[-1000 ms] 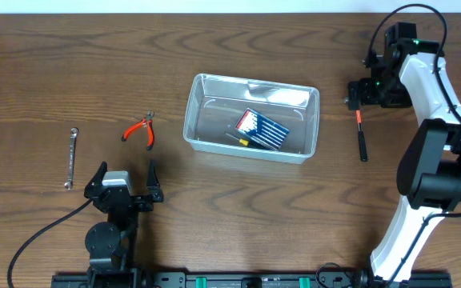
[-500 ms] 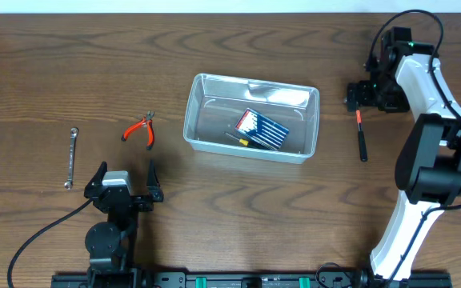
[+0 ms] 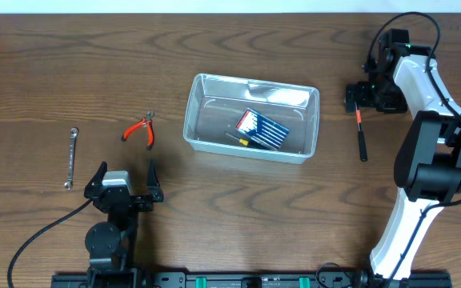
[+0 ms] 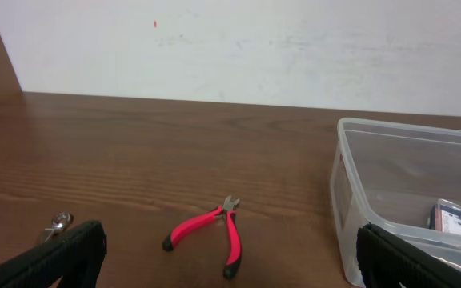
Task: Pack container
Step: 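Lower the right gripper toward the hammer handle below its head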
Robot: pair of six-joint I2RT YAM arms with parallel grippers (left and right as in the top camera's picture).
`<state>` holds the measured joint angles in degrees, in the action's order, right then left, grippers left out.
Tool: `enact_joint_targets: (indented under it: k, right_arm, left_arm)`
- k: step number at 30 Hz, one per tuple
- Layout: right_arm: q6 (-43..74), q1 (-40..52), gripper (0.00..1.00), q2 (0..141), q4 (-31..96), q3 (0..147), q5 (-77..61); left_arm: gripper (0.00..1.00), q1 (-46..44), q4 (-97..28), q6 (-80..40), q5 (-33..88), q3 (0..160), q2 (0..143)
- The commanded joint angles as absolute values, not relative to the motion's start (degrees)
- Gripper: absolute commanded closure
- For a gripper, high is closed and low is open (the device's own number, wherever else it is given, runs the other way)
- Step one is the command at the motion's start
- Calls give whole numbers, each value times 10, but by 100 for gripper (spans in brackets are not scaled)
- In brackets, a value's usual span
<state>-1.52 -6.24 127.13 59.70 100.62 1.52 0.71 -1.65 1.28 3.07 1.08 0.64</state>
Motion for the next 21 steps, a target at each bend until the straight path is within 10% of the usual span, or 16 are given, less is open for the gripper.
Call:
enact_joint_targets:
  k: [1,21]
  right_arm:
    - [-23,-57,1,1276,595,1004,15]
    - [-37,-47,1,1276,595,1004,15]
  left_arm:
    - [2,9,-38,10,34,2,3]
    - [2,9,-38,10,34,2,3]
